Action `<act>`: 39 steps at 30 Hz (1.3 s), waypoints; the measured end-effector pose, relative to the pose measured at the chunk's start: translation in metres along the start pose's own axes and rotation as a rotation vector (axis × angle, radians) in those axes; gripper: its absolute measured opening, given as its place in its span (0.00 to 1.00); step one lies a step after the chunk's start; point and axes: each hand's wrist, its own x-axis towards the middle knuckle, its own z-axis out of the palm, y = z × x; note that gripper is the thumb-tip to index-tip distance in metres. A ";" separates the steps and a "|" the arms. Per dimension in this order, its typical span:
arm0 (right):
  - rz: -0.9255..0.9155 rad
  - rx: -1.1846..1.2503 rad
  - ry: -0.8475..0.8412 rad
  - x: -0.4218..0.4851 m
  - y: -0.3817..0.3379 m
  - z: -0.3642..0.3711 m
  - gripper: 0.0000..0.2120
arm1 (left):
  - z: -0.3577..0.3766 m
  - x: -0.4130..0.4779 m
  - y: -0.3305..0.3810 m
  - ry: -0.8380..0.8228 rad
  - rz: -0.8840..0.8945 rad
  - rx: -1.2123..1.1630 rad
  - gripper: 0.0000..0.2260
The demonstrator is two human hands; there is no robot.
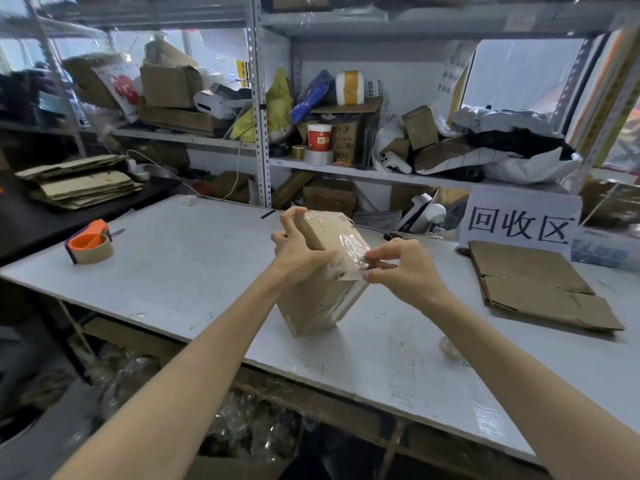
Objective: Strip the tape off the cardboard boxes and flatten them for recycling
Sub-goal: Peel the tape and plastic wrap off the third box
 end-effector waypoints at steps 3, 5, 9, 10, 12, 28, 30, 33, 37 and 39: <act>0.051 0.104 0.182 0.003 0.000 -0.002 0.08 | -0.004 0.006 -0.003 -0.049 -0.008 0.004 0.38; 0.047 0.037 0.195 0.005 -0.002 -0.002 0.08 | -0.003 0.006 -0.001 -0.057 -0.013 0.019 0.38; 0.032 -0.135 0.050 0.001 -0.010 0.008 0.13 | 0.000 0.004 0.005 -0.034 0.012 0.055 0.37; 0.043 -0.155 0.049 0.000 -0.012 0.007 0.12 | 0.001 0.003 0.006 -0.030 0.023 0.058 0.37; 0.082 -0.198 -0.004 0.004 -0.015 0.000 0.12 | 0.003 0.001 0.009 -0.032 0.042 0.065 0.39; 0.085 -0.370 -0.028 0.000 -0.022 -0.008 0.10 | 0.013 -0.012 0.026 -0.084 0.128 0.109 0.41; 0.067 -0.383 -0.001 0.001 -0.019 -0.005 0.10 | 0.014 -0.014 0.027 -0.078 0.121 0.127 0.41; 0.067 -0.377 0.071 0.000 -0.012 -0.001 0.08 | 0.016 -0.012 0.028 -0.073 0.121 0.136 0.40; 0.134 -0.213 0.225 -0.003 0.000 0.004 0.12 | 0.015 -0.007 0.026 -0.056 0.112 0.118 0.38; 0.167 -0.166 0.254 -0.002 0.004 0.006 0.12 | 0.016 -0.007 0.024 -0.041 0.101 0.126 0.39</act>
